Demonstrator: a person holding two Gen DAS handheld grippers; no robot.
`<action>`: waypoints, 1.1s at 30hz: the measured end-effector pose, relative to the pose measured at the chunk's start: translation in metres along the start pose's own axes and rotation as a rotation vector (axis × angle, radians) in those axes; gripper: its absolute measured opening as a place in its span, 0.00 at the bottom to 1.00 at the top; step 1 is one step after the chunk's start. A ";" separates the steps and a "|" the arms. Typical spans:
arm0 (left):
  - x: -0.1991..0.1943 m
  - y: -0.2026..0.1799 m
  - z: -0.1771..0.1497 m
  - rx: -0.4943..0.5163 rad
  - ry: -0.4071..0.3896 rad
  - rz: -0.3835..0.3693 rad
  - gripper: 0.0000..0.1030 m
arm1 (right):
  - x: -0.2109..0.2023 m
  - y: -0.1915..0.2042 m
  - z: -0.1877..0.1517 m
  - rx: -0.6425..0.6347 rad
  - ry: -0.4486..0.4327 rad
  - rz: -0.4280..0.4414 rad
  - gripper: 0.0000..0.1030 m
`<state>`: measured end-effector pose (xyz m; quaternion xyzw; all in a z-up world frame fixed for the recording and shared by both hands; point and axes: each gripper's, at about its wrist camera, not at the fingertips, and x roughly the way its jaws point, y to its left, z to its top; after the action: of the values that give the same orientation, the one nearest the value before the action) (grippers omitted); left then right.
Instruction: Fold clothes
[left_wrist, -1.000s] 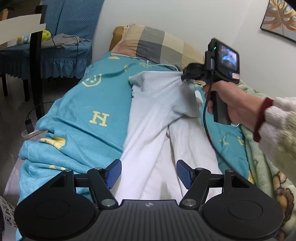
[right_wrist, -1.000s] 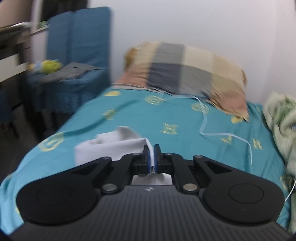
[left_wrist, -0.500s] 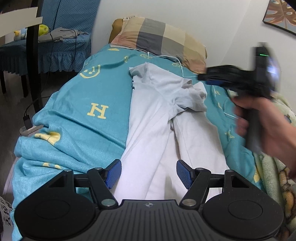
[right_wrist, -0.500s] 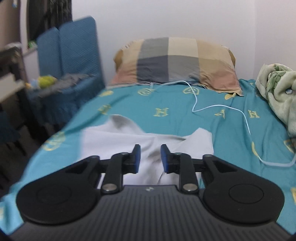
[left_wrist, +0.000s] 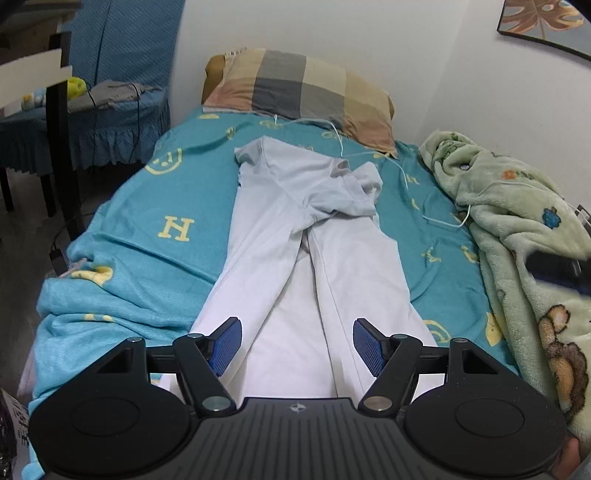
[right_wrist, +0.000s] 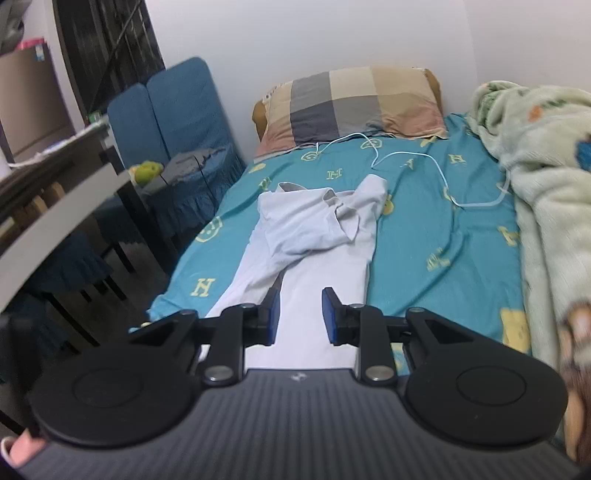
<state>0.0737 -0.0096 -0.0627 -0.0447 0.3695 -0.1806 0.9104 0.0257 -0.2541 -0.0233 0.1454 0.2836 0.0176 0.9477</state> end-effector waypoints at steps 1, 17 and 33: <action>-0.002 -0.001 0.001 -0.005 -0.007 0.005 0.68 | -0.005 0.000 -0.006 -0.012 -0.014 0.000 0.27; -0.005 0.003 -0.015 0.037 0.049 0.120 0.70 | -0.014 -0.028 -0.035 -0.035 -0.079 -0.001 0.78; -0.025 0.017 0.009 0.143 0.166 0.127 0.82 | -0.014 -0.039 -0.031 -0.015 -0.058 0.085 0.83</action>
<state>0.0684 0.0146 -0.0435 0.0588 0.4318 -0.1516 0.8872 -0.0046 -0.2849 -0.0516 0.1506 0.2495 0.0559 0.9550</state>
